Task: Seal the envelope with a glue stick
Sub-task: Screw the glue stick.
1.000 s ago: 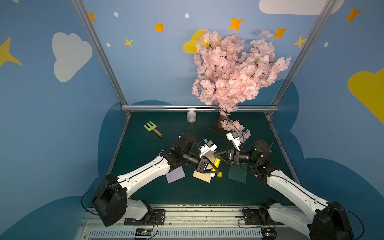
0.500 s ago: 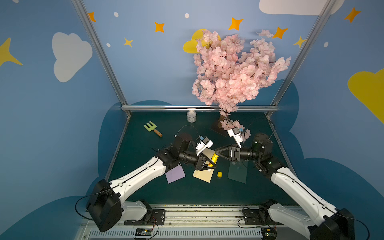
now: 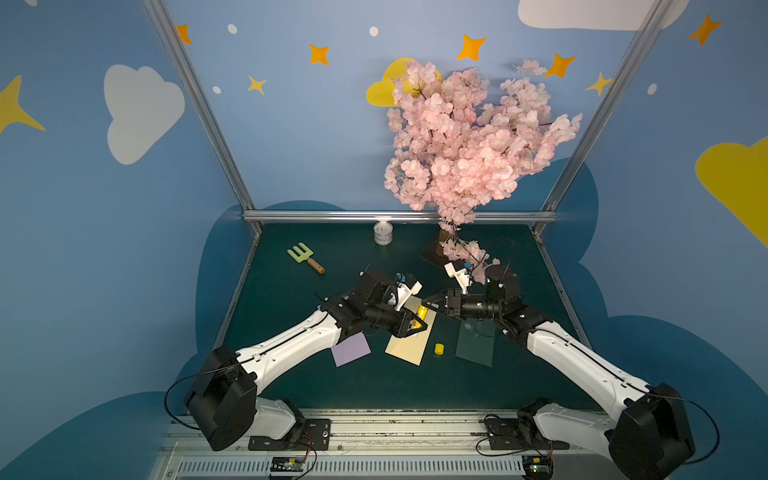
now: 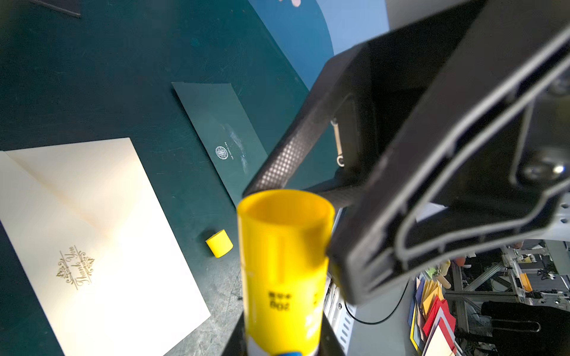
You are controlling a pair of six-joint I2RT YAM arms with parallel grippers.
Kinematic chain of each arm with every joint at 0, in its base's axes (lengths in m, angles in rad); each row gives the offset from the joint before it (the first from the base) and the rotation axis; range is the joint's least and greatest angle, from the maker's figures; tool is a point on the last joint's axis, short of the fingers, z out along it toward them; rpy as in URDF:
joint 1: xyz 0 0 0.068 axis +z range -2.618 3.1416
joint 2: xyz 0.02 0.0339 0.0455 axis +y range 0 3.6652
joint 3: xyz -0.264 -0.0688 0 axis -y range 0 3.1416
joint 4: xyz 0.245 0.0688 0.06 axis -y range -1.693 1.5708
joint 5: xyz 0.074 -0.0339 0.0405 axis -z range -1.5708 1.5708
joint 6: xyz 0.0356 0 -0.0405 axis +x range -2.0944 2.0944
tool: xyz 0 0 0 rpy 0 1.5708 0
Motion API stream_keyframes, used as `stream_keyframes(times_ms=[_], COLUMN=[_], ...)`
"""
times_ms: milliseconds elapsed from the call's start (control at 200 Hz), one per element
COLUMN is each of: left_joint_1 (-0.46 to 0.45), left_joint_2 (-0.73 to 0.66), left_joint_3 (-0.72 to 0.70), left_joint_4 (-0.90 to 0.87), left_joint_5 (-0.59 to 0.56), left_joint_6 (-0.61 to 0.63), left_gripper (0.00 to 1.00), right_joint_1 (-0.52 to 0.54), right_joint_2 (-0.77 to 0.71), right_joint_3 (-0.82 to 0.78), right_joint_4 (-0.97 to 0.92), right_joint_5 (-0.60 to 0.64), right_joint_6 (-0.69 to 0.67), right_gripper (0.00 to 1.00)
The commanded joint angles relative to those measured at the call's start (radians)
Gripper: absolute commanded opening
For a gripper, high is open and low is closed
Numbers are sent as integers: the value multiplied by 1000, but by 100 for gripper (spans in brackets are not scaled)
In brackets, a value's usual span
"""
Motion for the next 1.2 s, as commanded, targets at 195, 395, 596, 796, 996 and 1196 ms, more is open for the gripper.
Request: stream_keyframes(times_ms=[195,395,596,796,996,1196], left_joint_1=[-21,-20,-14,6,14,14], left_joint_2=[7,2,1,-13,-13,-74], left_joint_3=[27,25,22,40,49,8], left_joint_4=[10,13,26,82,188,300], left_joint_5=[21,19,49,241,488,618], left_joint_6=[3,-7,-19,-45,-134,-220], left_gripper=[3,3,3,3,3,3], right_joint_1=[5,8,6,4,6,5], right_joint_2=[38,43,11,-72,-139,-152], right_joint_3=[11,17,-1,-65,-165,-200], right_joint_4=[61,65,64,181,500,820], right_joint_5=[31,24,-23,-198,-378,-513], right_joint_6=[30,31,-12,-96,-11,175], right_gripper=[42,25,17,17,16,17])
